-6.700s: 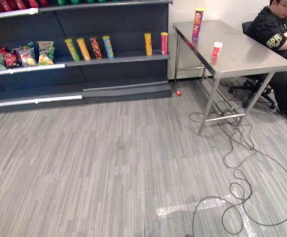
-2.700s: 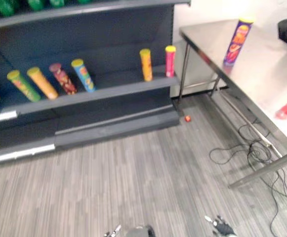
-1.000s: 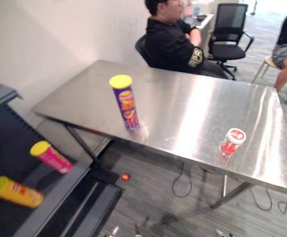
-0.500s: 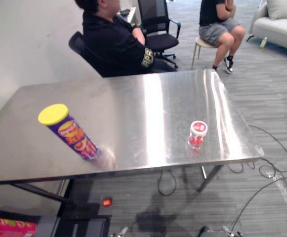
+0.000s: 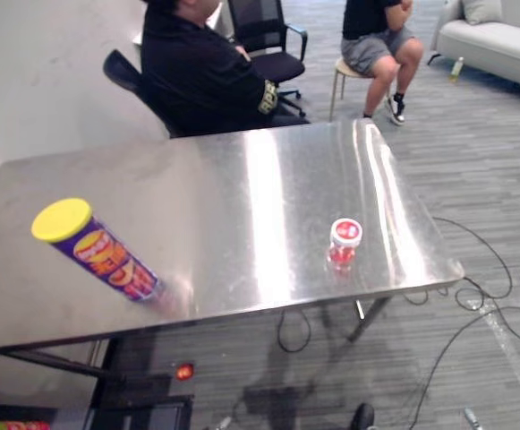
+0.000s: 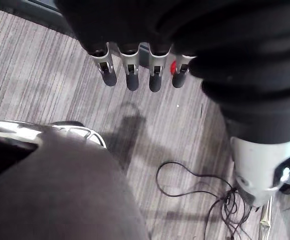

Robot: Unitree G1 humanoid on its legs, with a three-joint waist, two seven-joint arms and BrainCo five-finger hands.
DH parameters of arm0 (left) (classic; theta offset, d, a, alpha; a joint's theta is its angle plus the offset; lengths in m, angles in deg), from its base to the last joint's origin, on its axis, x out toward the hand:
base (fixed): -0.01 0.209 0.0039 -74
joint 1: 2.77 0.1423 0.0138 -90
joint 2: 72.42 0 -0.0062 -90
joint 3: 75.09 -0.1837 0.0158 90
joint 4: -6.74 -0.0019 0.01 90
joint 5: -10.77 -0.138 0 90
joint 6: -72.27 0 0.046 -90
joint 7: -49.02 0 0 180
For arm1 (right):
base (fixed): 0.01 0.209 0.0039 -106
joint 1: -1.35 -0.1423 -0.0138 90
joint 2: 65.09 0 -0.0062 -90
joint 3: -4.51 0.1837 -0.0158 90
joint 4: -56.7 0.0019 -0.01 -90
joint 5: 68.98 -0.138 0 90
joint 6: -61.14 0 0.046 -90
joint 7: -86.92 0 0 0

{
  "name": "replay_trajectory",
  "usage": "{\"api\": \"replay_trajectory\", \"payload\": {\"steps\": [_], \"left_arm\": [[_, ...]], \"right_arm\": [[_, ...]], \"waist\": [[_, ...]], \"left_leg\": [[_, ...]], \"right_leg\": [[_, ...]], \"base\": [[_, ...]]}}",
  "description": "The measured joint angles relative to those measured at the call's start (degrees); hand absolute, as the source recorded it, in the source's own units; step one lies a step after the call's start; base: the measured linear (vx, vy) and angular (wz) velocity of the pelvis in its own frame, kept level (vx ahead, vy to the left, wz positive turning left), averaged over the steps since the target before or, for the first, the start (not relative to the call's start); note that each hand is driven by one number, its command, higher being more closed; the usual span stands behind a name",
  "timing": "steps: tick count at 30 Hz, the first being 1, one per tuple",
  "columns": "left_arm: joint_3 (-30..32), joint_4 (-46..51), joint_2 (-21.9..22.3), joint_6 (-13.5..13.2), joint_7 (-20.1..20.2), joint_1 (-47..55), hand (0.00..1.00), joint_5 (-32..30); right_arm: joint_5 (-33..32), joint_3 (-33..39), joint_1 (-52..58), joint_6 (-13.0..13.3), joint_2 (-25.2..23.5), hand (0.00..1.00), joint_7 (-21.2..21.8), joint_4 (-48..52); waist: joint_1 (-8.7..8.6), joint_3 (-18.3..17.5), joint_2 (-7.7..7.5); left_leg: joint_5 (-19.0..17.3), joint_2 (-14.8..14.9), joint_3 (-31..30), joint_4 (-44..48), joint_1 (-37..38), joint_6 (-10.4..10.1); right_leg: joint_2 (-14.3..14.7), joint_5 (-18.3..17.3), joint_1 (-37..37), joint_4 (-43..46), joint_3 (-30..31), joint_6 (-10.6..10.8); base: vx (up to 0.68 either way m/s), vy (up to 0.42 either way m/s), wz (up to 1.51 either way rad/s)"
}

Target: Put the gum and the chips on the shelf.

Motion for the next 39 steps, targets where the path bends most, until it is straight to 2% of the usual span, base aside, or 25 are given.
{"api": "replay_trajectory", "payload": {"steps": [3,4,5,8,12,18,23,28,29,30,31,32,33,36,39], "left_arm": [[1.24,-0.04,0.07,0.01,-0.07,0.58,0.0,0.18],[1.64,0.07,0.05,-0.04,-0.14,0.58,0.0,0.36],[1.8,0.33,0.06,-0.06,-0.3,0.59,0.0,0.74],[1.42,1.69,0.08,-0.07,-0.53,0.55,0.0,0.75],[-0.27,2.5,0.16,-0.06,-0.45,0.54,0.0,0.75],[-0.82,3.89,0.11,-0.02,-0.16,2.06,0.0,0.73],[-1.82,4.11,-0.33,-0.03,0.02,2.7,0.0,0.71],[-1.95,4.07,-0.71,-0.02,-0.02,3.03,0.0,0.65],[-1.92,3.97,-1.31,-0.06,0.02,3.16,0.0,0.65],[-2.14,3.95,-1.47,-0.07,0.08,3.4,0.0,0.53],[-2.55,4.06,-1.3,-0.03,0.03,3.65,0.0,0.53],[-3.2,4.04,-1.02,0.02,-0.19,4.31,0.0,0.53],[-3.63,3.91,-1.22,0.05,-0.34,4.9,0.0,0.52],[-3.82,3.74,-2.17,0.09,-0.59,6.0,0.0,0.39],[-3.81,3.81,-2.28,0.08,-0.93,6.01,0.0,0.06]], "right_arm": [[0.46,-2.2,-0.71,0.14,2.79,0.0,-3.63,12.34],[1.38,-4.12,0.4,0.57,3.76,0.0,-5.3,20.16],[3.24,-6.26,1.1,0.99,4.71,0.0,-6.74,27.57],[8.0,-10.44,1.72,2.47,5.26,0.0,-8.64,41.79],[12.28,-16.53,2.38,2.97,4.93,0.0,-8.18,52.29],[15.3,-27.3,5.52,4.06,4.68,0.0,-1.66,66.22],[13.23,-33.52,6.9,4.83,4.7,0.0,3.08,71.24],[11.41,-39.69,6.86,4.87,5.35,0.0,5.41,72.78],[11.39,-41.44,6.74,4.97,5.34,0.0,5.54,73.24],[11.38,-42.51,6.21,5.06,5.72,0.0,5.56,73.19],[11.39,-42.94,5.79,5.09,6.35,0.0,5.58,73.16],[11.4,-44.52,4.41,4.96,6.46,0.0,5.62,72.76],[11.4,-45.48,3.91,5.03,6.34,0.0,5.7,72.8],[11.42,-46.82,3.37,5.05,6.32,0.0,5.57,72.78],[11.42,-47.92,1.09,5.05,6.32,0.0,5.29,72.44]], "waist": [[-0.88,-0.13,0.1],[-1.0,-0.33,0.19],[-0.96,-0.63,0.19],[-1.21,-0.96,-0.16],[-1.03,-1.61,-0.59],[-0.79,-1.62,-0.78],[-0.71,-2.06,-1.31],[-0.1,-2.79,-1.89],[0.46,-2.28,-3.71],[0.72,-3.1,-2.99],[0.49,-3.54,-2.07],[1.15,-3.71,-1.89],[1.19,-3.77,-2.09],[1.8,-3.96,-4.06],[2.36,-3.52,-4.55]], "left_leg": [[-0.01,-0.47,1.27,0.07,-0.17,-0.01],[-0.02,-0.59,1.48,0.11,-0.04,-0.01],[-0.02,-0.63,1.49,0.18,-0.02,-0.01],[-0.02,-0.47,1.4,0.76,0.1,-0.01],[-0.02,-0.38,0.75,1.56,-0.19,-0.02],[-0.01,-0.87,-0.33,2.66,-0.24,-0.02],[-0.01,-1.12,-2.05,3.75,-0.93,-0.02],[0.0,-1.24,-3.4,7.75,-2.1,-0.02],[-1.59,-1.19,-3.4,12.23,-4.82,0.11],[-0.77,-0.54,-3.63,4.93,-5.11,0.46],[0.57,0.19,-4.3,2.71,-5.28,0.22],[0.5,-0.77,-4.94,1.77,-4.41,0.26],[0.5,-1.11,-5.12,2.17,-4.59,0.26],[0.51,-1.16,-6.47,2.66,-5.07,0.28],[0.51,-0.81,-6.54,3.13,-5.28,0.28]], "right_leg": [[-0.07,0.48,-1.22,0.0,1.98,0.11],[-0.08,0.54,-1.42,0.0,2.64,0.19],[-0.17,0.65,-1.84,0.03,3.52,0.16],[-0.01,1.03,-1.85,0.28,4.1,0.32],[-0.16,1.05,-1.78,0.3,4.19,0.36],[-1.19,1.36,-0.8,0.31,3.86,0.84],[-1.87,1.37,-0.27,0.32,2.56,0.84],[-3.12,1.38,0.93,0.35,1.41,0.83],[-4.99,1.53,1.24,0.6,1.17,0.91],[-5.23,1.67,1.23,0.82,0.94,1.14],[-4.39,1.66,1.09,0.71,0.58,1.19],[-4.95,1.62,1.14,0.6,0.81,1.28],[-5.46,1.64,1.18,0.98,0.95,1.28],[-5.76,1.64,1.13,2.06,0.83,1.27],[-5.52,1.64,1.14,2.07,0.8,1.27]], "base": [[0.02,0.026,-0.36],[0.05,0.022,-0.31],[0.05,0.023,-0.31],[0.06,0.006,-0.17],[0.03,0.01,0.0],[0.02,0.041,0.1],[0.01,0.029,0.13],[0.04,0.031,0.16],[-0.04,0.07,0.26],[-0.06,0.051,0.31],[-0.06,0.029,0.16],[-0.01,0.074,0.08],[0.0,0.084,0.05],[-0.01,0.037,0.19],[0.0,-0.004,0.03]]}}
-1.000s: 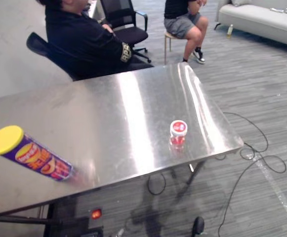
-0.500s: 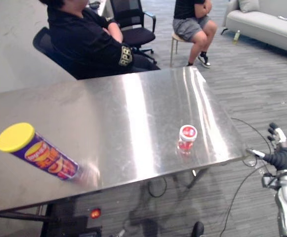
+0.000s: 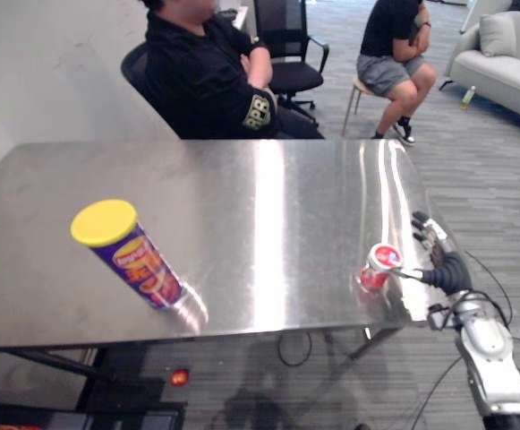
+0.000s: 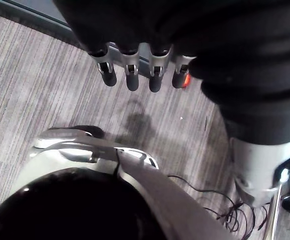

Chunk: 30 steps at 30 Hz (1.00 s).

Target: Put the gum and the chips on the shelf.

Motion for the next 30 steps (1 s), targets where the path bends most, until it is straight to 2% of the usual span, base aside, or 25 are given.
{"api": "replay_trajectory", "payload": {"steps": [5,7,19,30], "left_arm": [[-0.18,0.08,0.53,-0.01,-0.52,-0.01,0.0,-0.44],[-0.18,0.12,0.54,0.0,-0.54,-0.01,0.0,-0.48],[1.99,0.32,0.62,0.05,-0.64,-0.01,0.0,-1.86],[2.01,0.61,0.37,0.62,-0.64,0.0,0.0,-4.5]], "right_arm": [[0.02,-1.89,-1.7,-0.06,-0.07,0.0,-0.07,-2.59],[0.03,-2.48,-1.7,-0.06,-0.07,0.0,-0.1,-2.65],[-0.56,-2.6,-2.05,0.0,-4.58,0.0,0.29,1.72],[-0.46,-2.7,0.2,-0.03,-4.59,0.0,0.52,2.88]], "waist": [[0.08,0.54,1.33],[0.01,0.49,1.43],[0.04,0.89,0.58],[0.07,0.93,0.19]], "left_leg": [[0.06,0.65,-0.57,0.0,-0.27,0.05],[0.08,0.93,-1.37,0.0,-0.6,0.03],[1.2,1.49,-2.79,-1.36,-1.54,-0.2],[2.76,1.6,-2.68,-3.6,-0.87,-0.51]], "right_leg": [[0.6,-0.01,0.0,-0.01,-0.75,0.0],[0.85,-0.01,0.0,-0.01,-1.06,0.0],[1.96,-0.01,-0.01,-1.6,-2.3,0.0],[2.34,-0.11,-0.08,-1.64,-2.12,0.13]], "base": [[-0.02,-0.03,0.02],[-0.04,-0.04,0.12],[-0.08,-0.042,0.05],[-0.06,-0.027,-0.03]]}}
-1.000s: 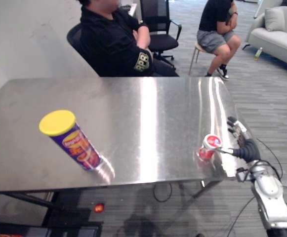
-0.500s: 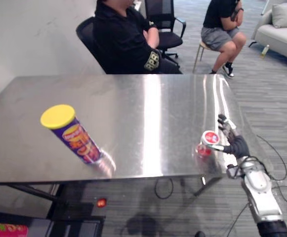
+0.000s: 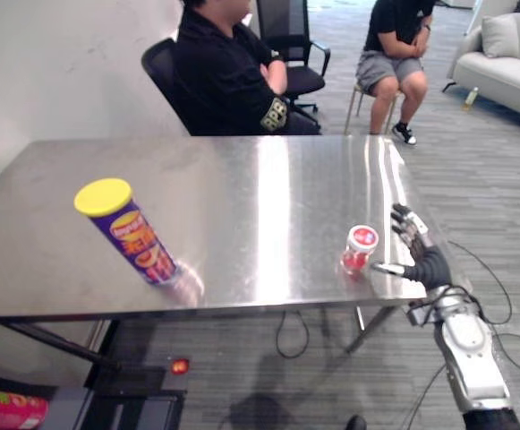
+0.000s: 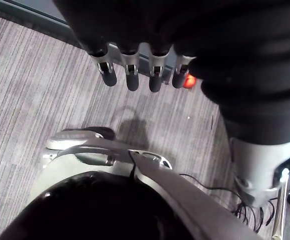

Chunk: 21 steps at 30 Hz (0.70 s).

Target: Put the gum and the chips on the shelf.

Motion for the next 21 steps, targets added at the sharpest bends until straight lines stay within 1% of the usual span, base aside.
{"api": "replay_trajectory", "payload": {"steps": [5,9,11,18,21], "left_arm": [[-0.05,-0.02,-0.22,0.11,0.0,0.0,0.0,-0.02],[-0.07,-0.03,-0.22,0.13,-0.02,0.0,0.0,-0.06],[-0.11,-0.06,-0.23,0.2,-0.01,0.0,0.0,-0.51],[-0.14,-0.06,-0.21,0.5,-0.01,0.0,0.0,-0.53],[-0.15,-0.06,-0.2,0.53,-0.01,-0.03,0.0,-0.53]], "right_arm": [[0.54,0.01,-0.06,-0.08,-0.04,0.0,-0.62,-2.8],[0.56,0.01,-0.4,-0.4,-0.69,0.0,-0.75,-6.44],[1.12,0.04,-0.57,-0.49,-1.77,0.0,-1.2,-8.47],[1.2,0.02,-2.58,-0.8,-2.13,0.0,-2.23,-14.28],[1.22,-0.09,-3.8,-0.87,-2.21,0.0,-2.87,-15.76]], "waist": [[0.08,-0.48,-0.35],[0.26,-0.65,-0.31],[0.35,-0.73,-0.25],[0.55,-0.98,-0.13],[0.89,-1.0,-0.12]], "left_leg": [[0.65,-0.17,-0.26,-0.55,0.25,0.03],[0.66,-0.21,-0.3,-0.53,0.94,0.02],[0.66,-0.19,-0.51,-0.5,1.07,0.02],[0.84,-0.3,-1.94,-0.12,1.13,0.15],[1.3,-0.43,-2.08,-0.48,1.11,0.16]], "right_leg": [[-0.02,0.02,0.01,0.01,-0.16,-0.02],[-0.02,0.05,0.44,0.01,-0.19,-0.04],[-0.03,0.05,1.04,0.01,-0.41,-0.04],[-0.27,0.03,2.12,0.0,-1.65,-0.03],[-0.39,0.03,2.1,0.0,-1.73,-0.03]], "base": [[0.0,0.005,0.03],[0.02,0.007,0.0],[-0.02,0.003,0.04],[-0.03,0.0,0.09],[-0.04,0.001,0.05]]}}
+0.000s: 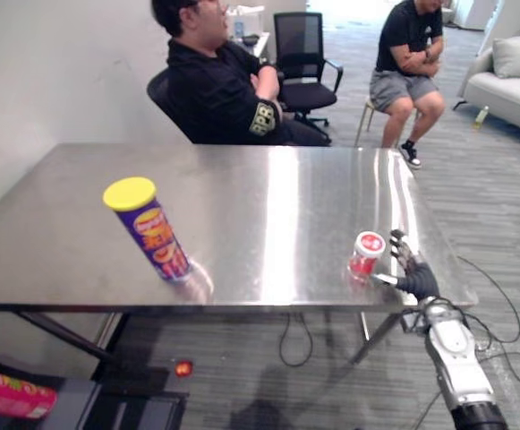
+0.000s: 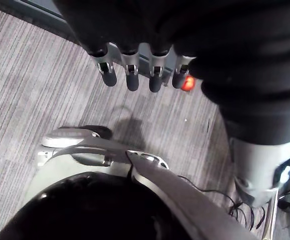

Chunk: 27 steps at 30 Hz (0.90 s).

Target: Put the gum and the chips on the shelf.

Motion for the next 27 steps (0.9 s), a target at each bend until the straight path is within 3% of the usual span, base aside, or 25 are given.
{"api": "replay_trajectory", "payload": {"steps": [27], "left_arm": [[-0.4,0.03,-0.05,0.06,-0.04,-0.65,0.0,0.04]], "right_arm": [[0.57,-2.16,-7.65,-1.79,-0.04,0.0,-2.1,-9.34]], "waist": [[1.79,-0.02,0.01]], "left_leg": [[1.1,-0.82,-0.96,-1.3,0.24,0.23]], "right_leg": [[-0.37,0.01,0.12,0.01,-0.4,-0.01]], "base": [[0.0,0.002,0.01]]}}
